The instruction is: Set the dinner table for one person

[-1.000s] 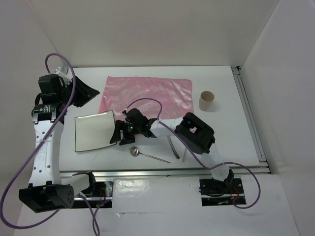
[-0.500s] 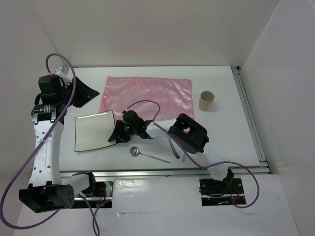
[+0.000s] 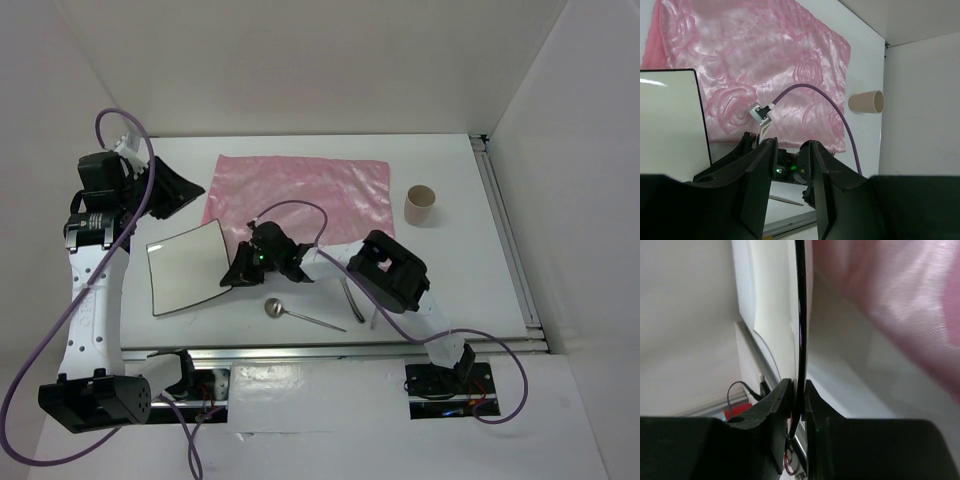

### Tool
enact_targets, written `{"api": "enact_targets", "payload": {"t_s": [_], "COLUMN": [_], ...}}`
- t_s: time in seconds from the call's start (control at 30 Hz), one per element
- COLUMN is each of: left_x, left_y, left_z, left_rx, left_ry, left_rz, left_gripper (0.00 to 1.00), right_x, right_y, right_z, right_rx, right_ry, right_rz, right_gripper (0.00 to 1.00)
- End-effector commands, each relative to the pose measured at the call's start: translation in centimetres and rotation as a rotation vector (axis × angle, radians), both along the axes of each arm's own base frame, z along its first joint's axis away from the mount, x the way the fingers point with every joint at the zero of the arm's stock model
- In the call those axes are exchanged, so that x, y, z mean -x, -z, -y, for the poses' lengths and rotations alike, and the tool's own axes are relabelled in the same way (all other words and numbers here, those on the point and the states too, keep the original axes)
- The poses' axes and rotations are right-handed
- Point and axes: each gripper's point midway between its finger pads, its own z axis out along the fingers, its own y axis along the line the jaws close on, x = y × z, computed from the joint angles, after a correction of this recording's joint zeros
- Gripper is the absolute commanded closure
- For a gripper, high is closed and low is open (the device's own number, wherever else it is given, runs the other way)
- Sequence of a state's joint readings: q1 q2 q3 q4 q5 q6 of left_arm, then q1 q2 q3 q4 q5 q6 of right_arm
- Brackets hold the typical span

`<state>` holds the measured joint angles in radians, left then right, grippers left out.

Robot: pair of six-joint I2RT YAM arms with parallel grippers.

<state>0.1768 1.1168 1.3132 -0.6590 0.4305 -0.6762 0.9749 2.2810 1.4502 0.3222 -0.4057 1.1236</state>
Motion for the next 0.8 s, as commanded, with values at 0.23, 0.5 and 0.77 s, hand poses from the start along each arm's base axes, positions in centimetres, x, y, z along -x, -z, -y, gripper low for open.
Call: {"api": "enact_targets", "payload": {"t_s": [0.23,0.5,0.77], "left_x": [0.7,1.0,0.4], "left_y": [-6.5,-10.0,-9.7], "left_z": [1.2,1.2,1.2], "left_rx": [-0.008,-0.036,-0.013], "left_ry": [0.072,0.079,0.080], "left_rz": [0.170,0.232,0.228], "left_gripper": [0.53,0.53,0.53], "right_x": [1.4,-0.1,-2.8], "right_y": [-17.6,-22.7,-24.2], "right_z": [0.5,5.0,9.3], "right_rx": [-0.415,-0.524,-0.545], "right_ry": [-0.230,-0.215,-0.132], "right_rz": [0.451,0.508,0.478], "right_gripper": [1.00,1.00,1.00]}}
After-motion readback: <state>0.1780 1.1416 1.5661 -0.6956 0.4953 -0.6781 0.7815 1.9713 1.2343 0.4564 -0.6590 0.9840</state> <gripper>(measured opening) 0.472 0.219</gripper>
